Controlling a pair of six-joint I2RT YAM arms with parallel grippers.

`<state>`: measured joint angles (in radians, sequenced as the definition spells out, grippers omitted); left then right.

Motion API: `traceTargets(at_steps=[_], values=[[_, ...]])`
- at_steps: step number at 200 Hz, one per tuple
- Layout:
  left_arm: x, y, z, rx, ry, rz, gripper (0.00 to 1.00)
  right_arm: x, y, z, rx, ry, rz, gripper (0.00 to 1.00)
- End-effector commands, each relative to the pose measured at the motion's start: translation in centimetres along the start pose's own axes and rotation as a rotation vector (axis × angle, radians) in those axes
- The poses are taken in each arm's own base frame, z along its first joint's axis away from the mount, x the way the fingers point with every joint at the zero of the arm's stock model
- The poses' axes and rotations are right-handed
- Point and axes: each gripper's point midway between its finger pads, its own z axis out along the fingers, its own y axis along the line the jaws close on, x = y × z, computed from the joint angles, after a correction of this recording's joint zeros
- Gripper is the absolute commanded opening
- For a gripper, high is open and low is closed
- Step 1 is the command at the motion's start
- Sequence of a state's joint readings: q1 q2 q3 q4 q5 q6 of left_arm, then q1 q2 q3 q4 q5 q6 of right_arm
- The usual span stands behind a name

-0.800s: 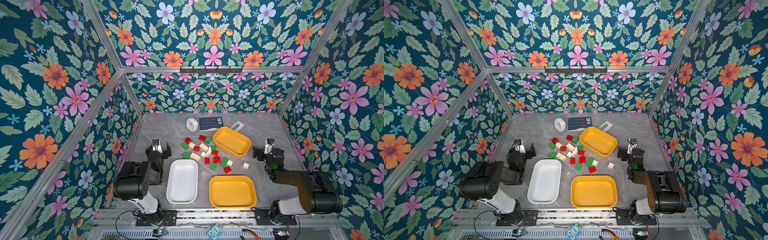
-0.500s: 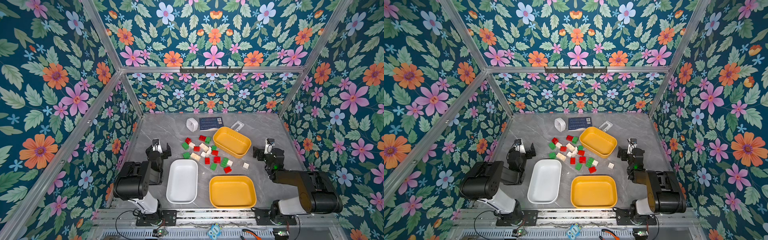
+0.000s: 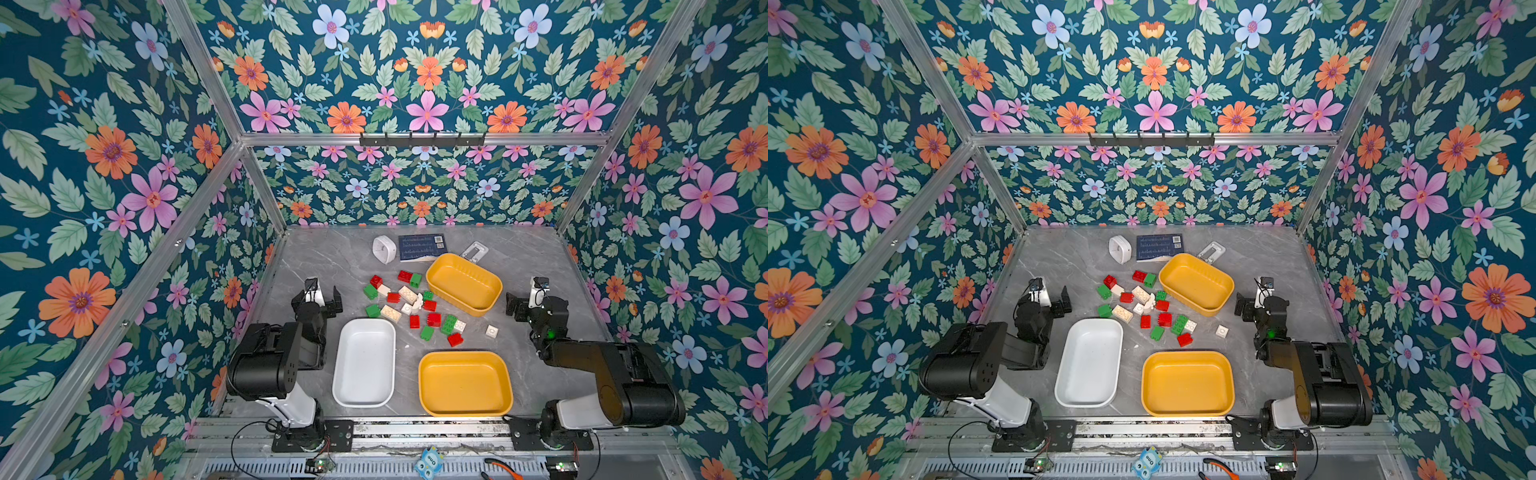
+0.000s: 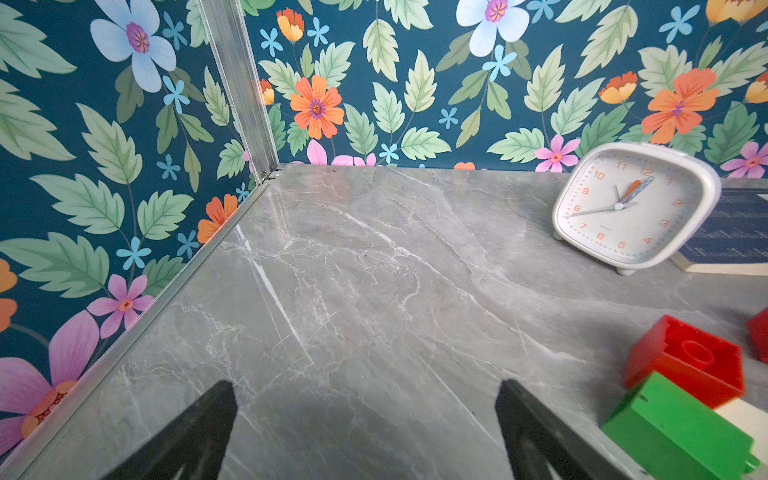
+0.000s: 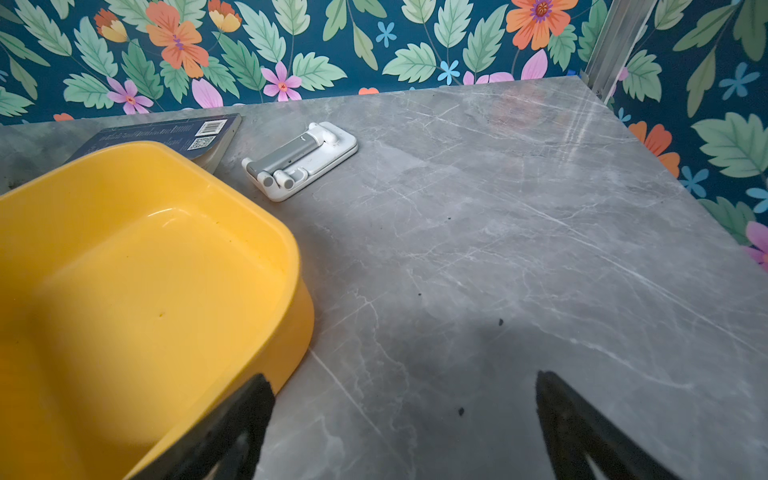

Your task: Sort the legos into containers by color

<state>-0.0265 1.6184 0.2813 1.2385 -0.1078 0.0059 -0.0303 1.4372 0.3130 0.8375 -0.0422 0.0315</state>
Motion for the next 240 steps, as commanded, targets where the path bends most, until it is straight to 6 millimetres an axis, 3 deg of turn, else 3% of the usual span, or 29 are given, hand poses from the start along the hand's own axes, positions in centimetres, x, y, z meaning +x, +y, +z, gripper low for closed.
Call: traceTargets(at_steps=[1,90,127,173,211,240], values=[[-0.6,0.0,0.0,0.001,-0.025,-0.004,1.00,-0.9,0.1,0.0,-0.005,-0.035,0.007,0.99],[-1.1,-0.1,-0.1,0.006,-0.030,0.004,1.00,-1.2,0.2,0.0,-0.012,-0.041,0.005,0.99],[-2.8,-0.3,0.5,-0.007,0.022,0.021,1.00,-2.9,1.7,-1.2,-0.087,-0.021,-0.022,0.99],[-6.9,-0.8,0.6,-0.009,0.083,-0.013,1.00,-5.7,4.3,-3.9,-0.223,-0.036,-0.043,0.99],[-8.2,-2.4,0.2,0.021,0.247,-0.094,1.00,-7.7,7.4,-6.2,-0.398,0.038,-0.043,0.99],[-8.0,-3.4,-0.6,-0.004,0.393,-0.178,1.00,-8.8,9.5,-8.0,-0.524,0.092,-0.034,0.99]])
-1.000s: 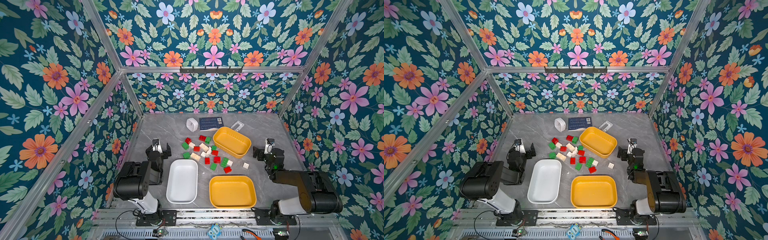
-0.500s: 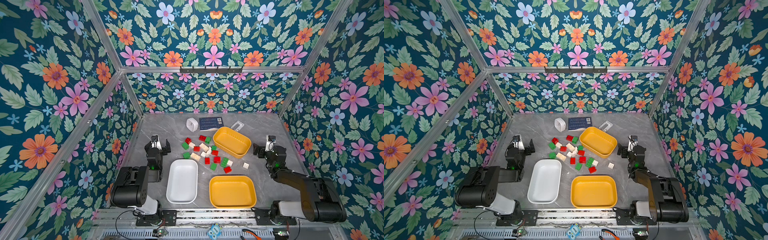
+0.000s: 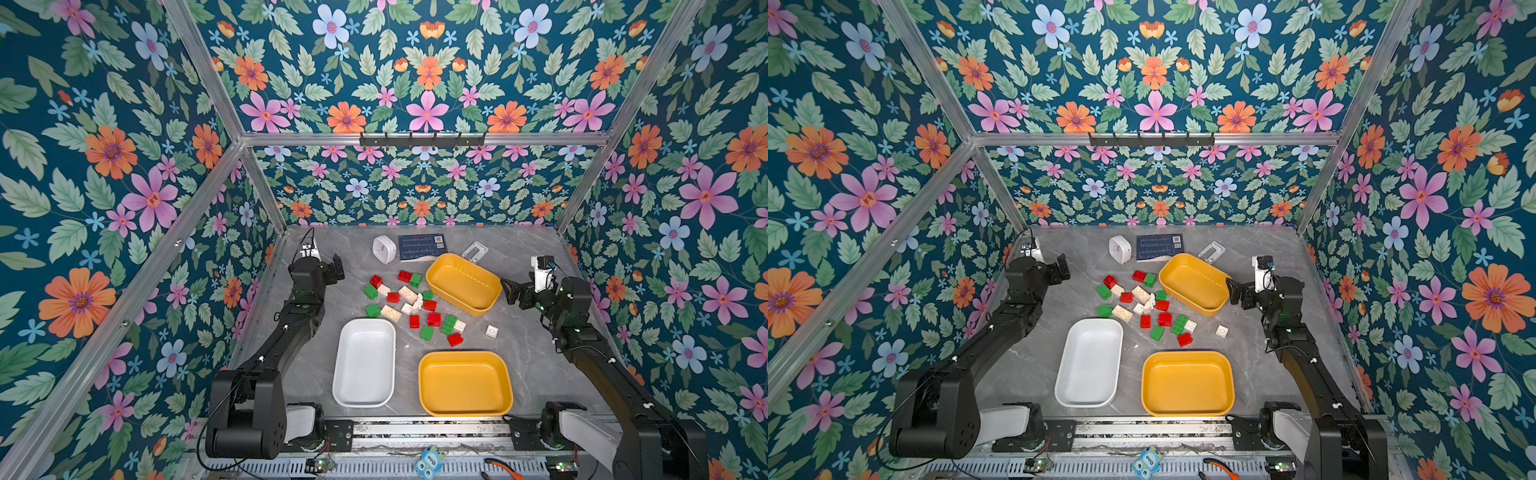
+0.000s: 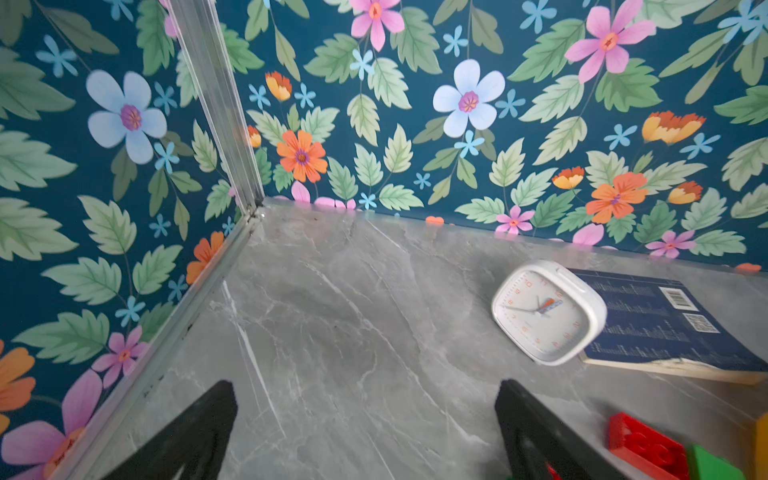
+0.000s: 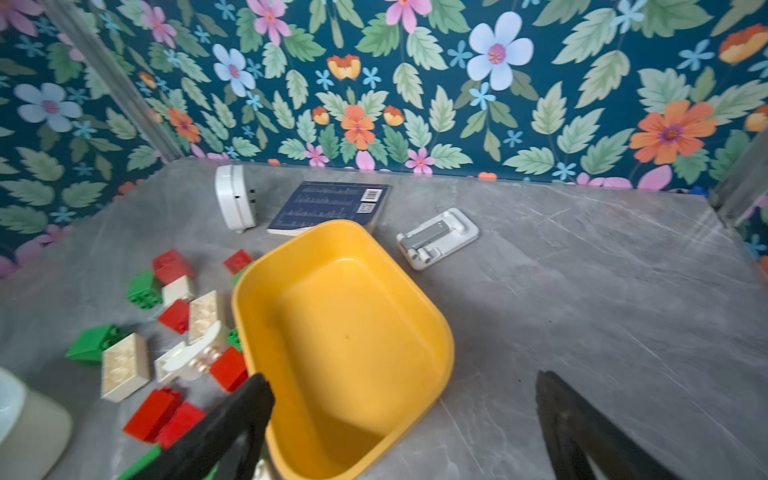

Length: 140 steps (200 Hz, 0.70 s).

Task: Sort the legos into containers by color
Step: 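Reach the left gripper to a green brick and grasp it while the right arm lifts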

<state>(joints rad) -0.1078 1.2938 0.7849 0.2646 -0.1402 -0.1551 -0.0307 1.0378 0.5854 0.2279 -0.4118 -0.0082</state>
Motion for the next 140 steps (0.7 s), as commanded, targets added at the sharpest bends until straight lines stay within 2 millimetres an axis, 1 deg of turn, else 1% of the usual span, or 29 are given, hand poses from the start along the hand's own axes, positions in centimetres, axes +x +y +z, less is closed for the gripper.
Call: traceTargets(at_steps=[1,9,21,47,56,75,82,91,101,108,117,140], values=[[4.0,0.0,-0.8,-0.051,0.252,-0.078,1.00,1.5,3.0,-0.7,-0.161,0.126,0.047,0.99],[4.3,-0.2,-1.0,-0.063,0.295,-0.106,0.99,1.2,3.6,-0.9,-0.195,0.139,0.058,0.99],[4.8,-1.3,-1.3,-0.048,0.346,-0.132,0.97,0.7,4.5,-1.3,-0.245,0.159,0.071,0.99],[5.1,-3.6,-1.9,-0.023,0.374,-0.187,0.94,0.1,6.3,-2.1,-0.336,0.203,0.105,0.99],[5.3,-4.4,-2.1,-0.018,0.389,-0.210,0.91,-0.2,6.8,-2.4,-0.362,0.216,0.114,0.99],[6.7,-6.0,-2.1,-0.027,0.439,-0.242,0.88,-0.6,8.2,-2.8,-0.419,0.255,0.122,0.99],[7.2,-6.6,-2.0,-0.028,0.455,-0.242,0.86,-0.6,8.6,-2.8,-0.430,0.277,0.126,0.99],[7.9,-7.6,-1.9,-0.022,0.475,-0.238,0.81,-0.5,9.3,-2.8,-0.451,0.307,0.131,0.99],[8.6,-8.4,-1.7,-0.026,0.500,-0.233,0.79,-0.7,10.3,-2.8,-0.492,0.327,0.132,0.99],[9.1,-8.9,-1.5,-0.033,0.515,-0.222,0.79,-0.8,10.9,-2.6,-0.508,0.333,0.133,0.99],[9.7,-9.3,-1.1,-0.044,0.532,-0.204,0.75,-0.9,11.5,-2.4,-0.523,0.339,0.130,0.99],[11.2,-10.6,-0.2,-0.055,0.567,-0.190,0.73,-0.9,12.5,-1.8,-0.553,0.362,0.129,0.99]])
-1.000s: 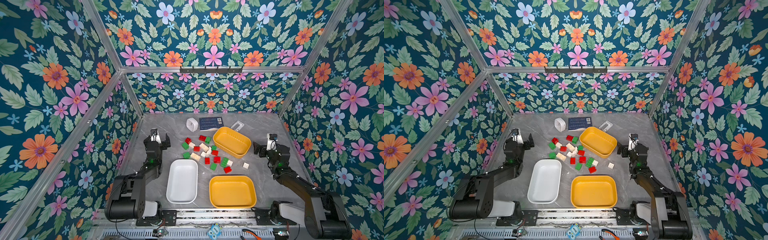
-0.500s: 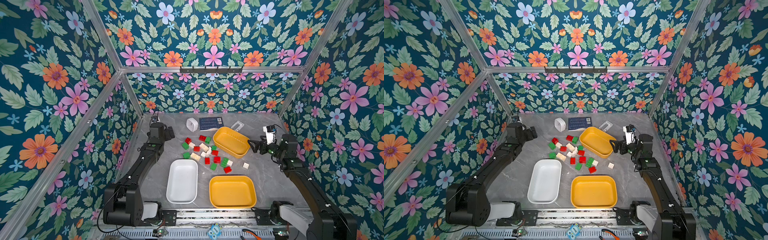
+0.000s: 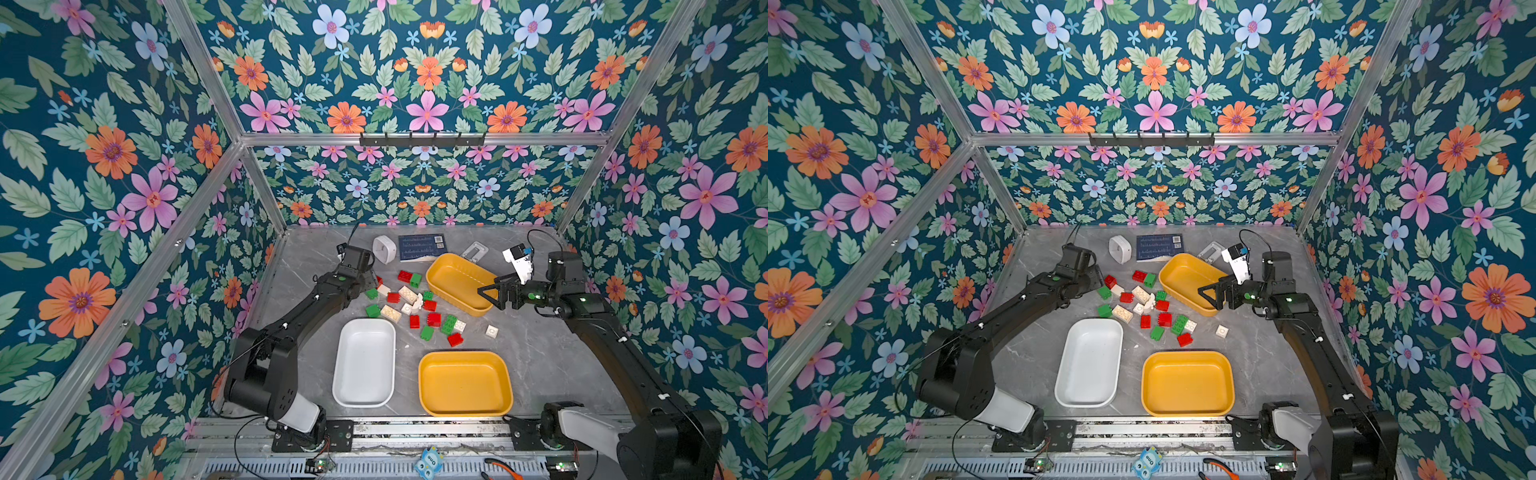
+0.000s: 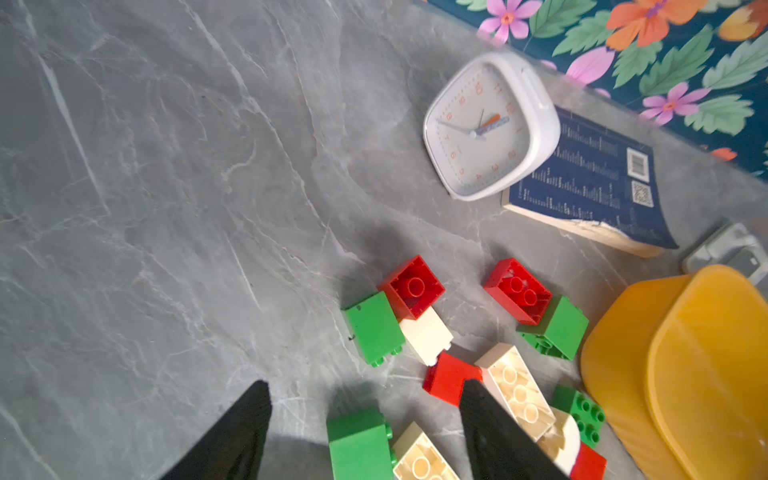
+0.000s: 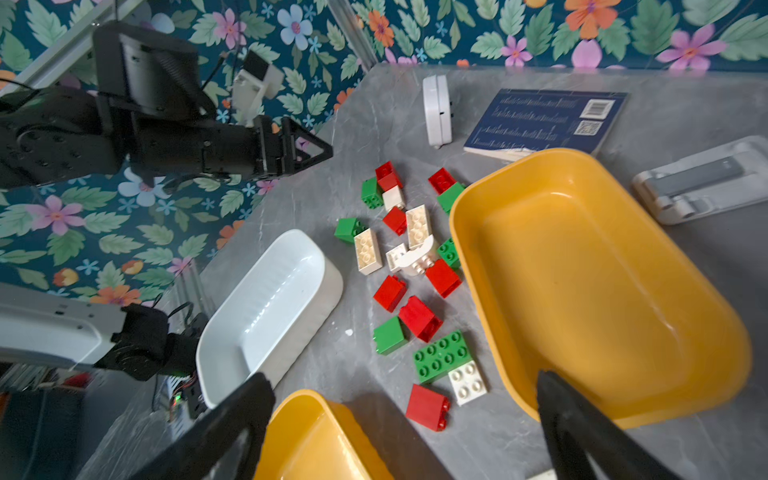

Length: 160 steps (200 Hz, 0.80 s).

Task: Sort the legos into containers by color
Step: 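Reach the left gripper to a green brick and grasp it while the right arm lifts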

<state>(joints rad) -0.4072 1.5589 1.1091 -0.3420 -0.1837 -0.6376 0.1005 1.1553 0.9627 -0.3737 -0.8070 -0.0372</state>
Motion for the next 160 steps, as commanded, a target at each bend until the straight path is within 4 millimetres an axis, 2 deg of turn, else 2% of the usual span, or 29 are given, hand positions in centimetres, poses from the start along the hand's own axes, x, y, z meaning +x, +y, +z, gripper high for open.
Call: traceTargets(at_steps=[1,33,49,80,102,137,160], values=[[1.0,0.1,1.2,-0.054,0.033,-0.025,0.73,0.3,1.0,0.7,-0.050,0.038,0.013,0.99],[3.0,-0.9,3.4,-0.073,0.087,-0.029,0.70,0.3,1.2,1.3,-0.062,0.050,0.021,0.99],[3.8,-0.9,4.4,-0.084,0.107,-0.039,0.64,0.5,1.0,1.4,-0.054,0.058,0.021,0.99],[4.8,-0.9,6.2,-0.103,0.130,-0.038,0.58,1.2,0.6,1.5,-0.040,0.083,0.026,0.99],[4.7,-0.6,7.0,-0.135,0.125,-0.028,0.56,1.7,0.4,1.5,-0.032,0.096,0.029,0.99],[4.5,-1.4,8.3,-0.117,0.127,-0.036,0.55,2.1,0.3,1.7,-0.033,0.109,0.044,0.99],[4.7,-0.8,8.7,-0.147,0.132,-0.025,0.51,2.1,0.2,1.7,-0.032,0.113,0.045,0.99]])
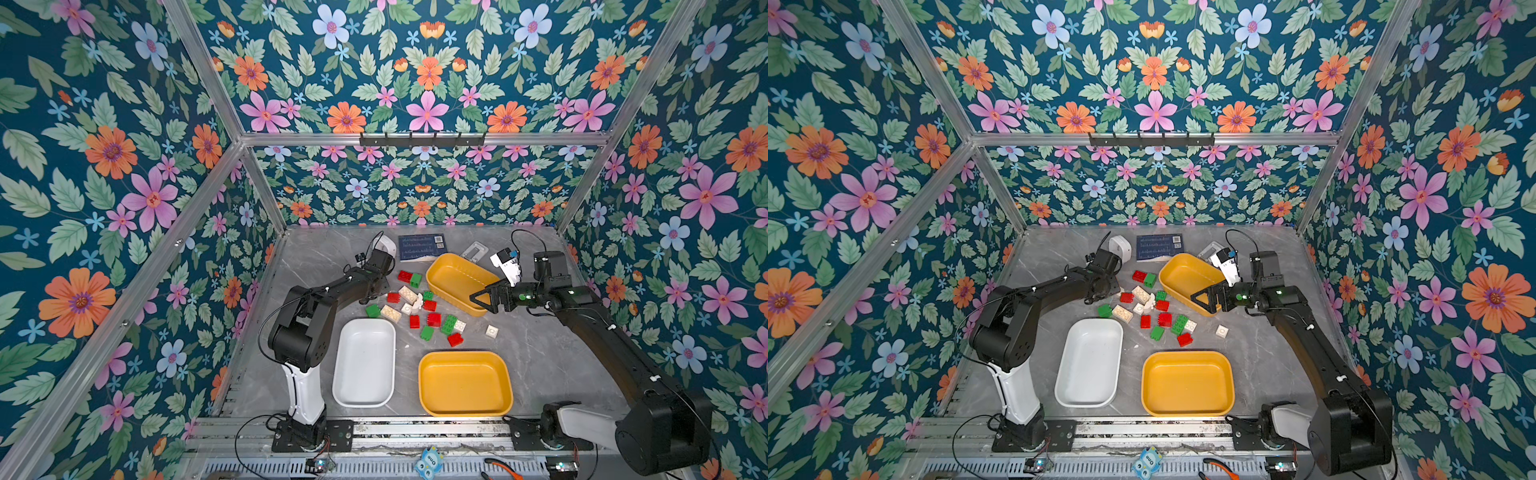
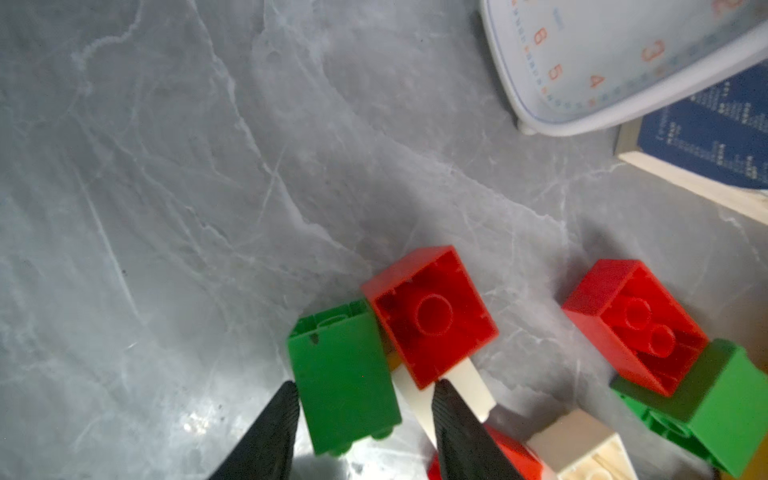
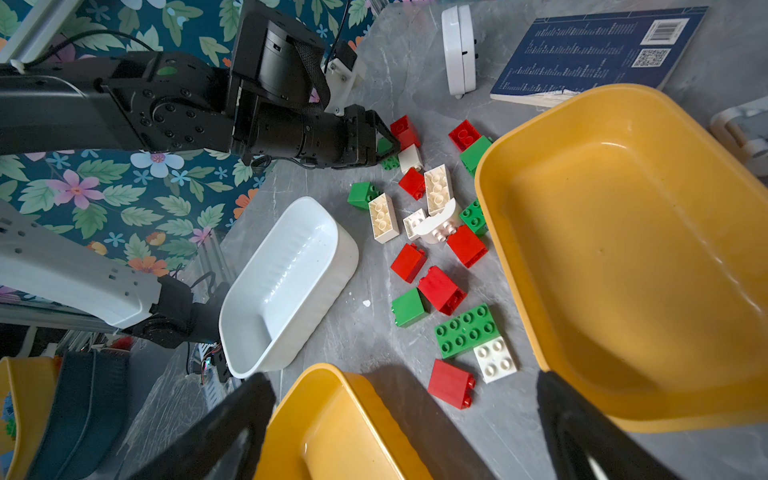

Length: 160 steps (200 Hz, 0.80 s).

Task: Sort the legos into containers by color
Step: 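Reach the left gripper to a green brick and grasp it while the right arm lifts, then carry the green brick with the left gripper into the white dish and release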

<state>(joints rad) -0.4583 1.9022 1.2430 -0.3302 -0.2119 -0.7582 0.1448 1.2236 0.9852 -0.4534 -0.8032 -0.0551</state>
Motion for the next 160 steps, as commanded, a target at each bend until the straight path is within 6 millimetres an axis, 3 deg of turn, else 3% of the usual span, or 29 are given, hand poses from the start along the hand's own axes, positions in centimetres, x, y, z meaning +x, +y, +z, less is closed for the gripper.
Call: traceTargets(at_steps=[1,59,95,112,130,160], values=[[-0.2,0.6,0.3,-0.033,-0.006,0.000,0.51,0.0,0.1,0.0,0.000,0.005,-0.008,0.99],[-0.1,2.4,0.8,-0.077,-0.004,0.024,0.42,0.2,-0.1,0.3,-0.004,0.017,-0.002,0.99],[0.2,2.5,1.6,-0.061,0.017,0.043,0.40,0.1,-0.2,0.3,-0.006,0.013,0.009,0.99],[-0.1,2.8,1.8,-0.062,0.015,0.044,0.34,0.1,-0.3,0.3,-0.004,0.015,0.011,0.99],[-0.4,2.8,1.7,-0.058,0.013,0.062,0.26,0.1,-0.2,0.4,-0.005,0.014,0.016,0.99],[-1.3,3.0,0.7,-0.067,0.001,0.094,0.24,0.0,-0.2,0.4,-0.007,0.011,0.017,0.99]])
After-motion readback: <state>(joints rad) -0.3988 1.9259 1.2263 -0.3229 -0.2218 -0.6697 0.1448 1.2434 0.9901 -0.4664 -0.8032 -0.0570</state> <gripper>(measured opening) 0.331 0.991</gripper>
